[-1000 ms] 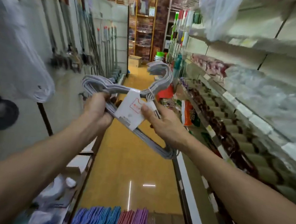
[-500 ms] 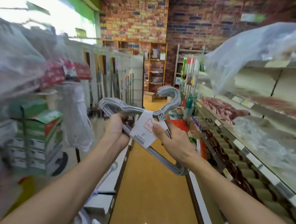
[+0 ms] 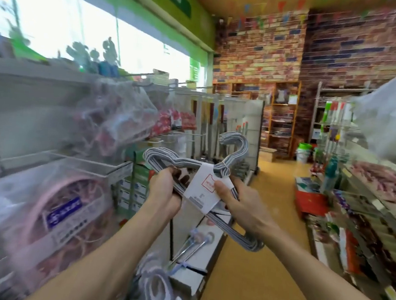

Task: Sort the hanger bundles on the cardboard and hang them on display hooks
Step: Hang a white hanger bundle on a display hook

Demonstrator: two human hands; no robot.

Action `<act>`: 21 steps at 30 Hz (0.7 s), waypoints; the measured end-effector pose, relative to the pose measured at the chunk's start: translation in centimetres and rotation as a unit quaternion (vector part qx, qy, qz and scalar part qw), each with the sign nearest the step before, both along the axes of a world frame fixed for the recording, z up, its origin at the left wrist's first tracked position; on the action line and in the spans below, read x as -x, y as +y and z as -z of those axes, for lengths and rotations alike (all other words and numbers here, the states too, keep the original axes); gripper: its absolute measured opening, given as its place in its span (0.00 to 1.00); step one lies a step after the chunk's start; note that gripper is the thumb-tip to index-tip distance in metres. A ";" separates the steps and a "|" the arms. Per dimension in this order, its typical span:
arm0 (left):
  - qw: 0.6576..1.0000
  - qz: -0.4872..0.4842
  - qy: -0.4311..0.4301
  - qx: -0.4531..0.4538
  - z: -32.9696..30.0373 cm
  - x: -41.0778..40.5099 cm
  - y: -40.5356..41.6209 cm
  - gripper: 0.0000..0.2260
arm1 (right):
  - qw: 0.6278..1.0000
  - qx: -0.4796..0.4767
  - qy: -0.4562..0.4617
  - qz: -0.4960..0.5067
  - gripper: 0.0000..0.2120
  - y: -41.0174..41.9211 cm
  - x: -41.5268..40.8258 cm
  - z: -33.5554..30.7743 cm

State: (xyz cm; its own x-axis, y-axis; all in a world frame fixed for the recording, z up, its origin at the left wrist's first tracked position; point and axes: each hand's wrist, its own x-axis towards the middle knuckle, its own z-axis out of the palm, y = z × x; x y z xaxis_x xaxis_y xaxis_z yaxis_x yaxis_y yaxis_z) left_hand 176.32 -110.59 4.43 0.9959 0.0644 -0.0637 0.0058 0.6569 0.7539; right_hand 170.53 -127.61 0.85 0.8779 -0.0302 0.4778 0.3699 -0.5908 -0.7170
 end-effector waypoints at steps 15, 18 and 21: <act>0.969 -0.226 -0.065 -0.077 -2.9 17.4 11.8 0.06 | 0.971 -0.009 -0.093 -0.219 0.18 10.9 8.4 -3.0; 0.958 -0.268 -0.067 -0.077 -3.4 20.6 14.5 0.06 | 0.959 -0.018 -0.093 -0.267 0.17 14.0 10.0 -3.6; 0.945 -0.311 -0.065 -0.077 -3.9 23.8 17.2 0.07 | 0.945 -0.023 -0.106 -0.307 0.14 17.1 11.5 -3.9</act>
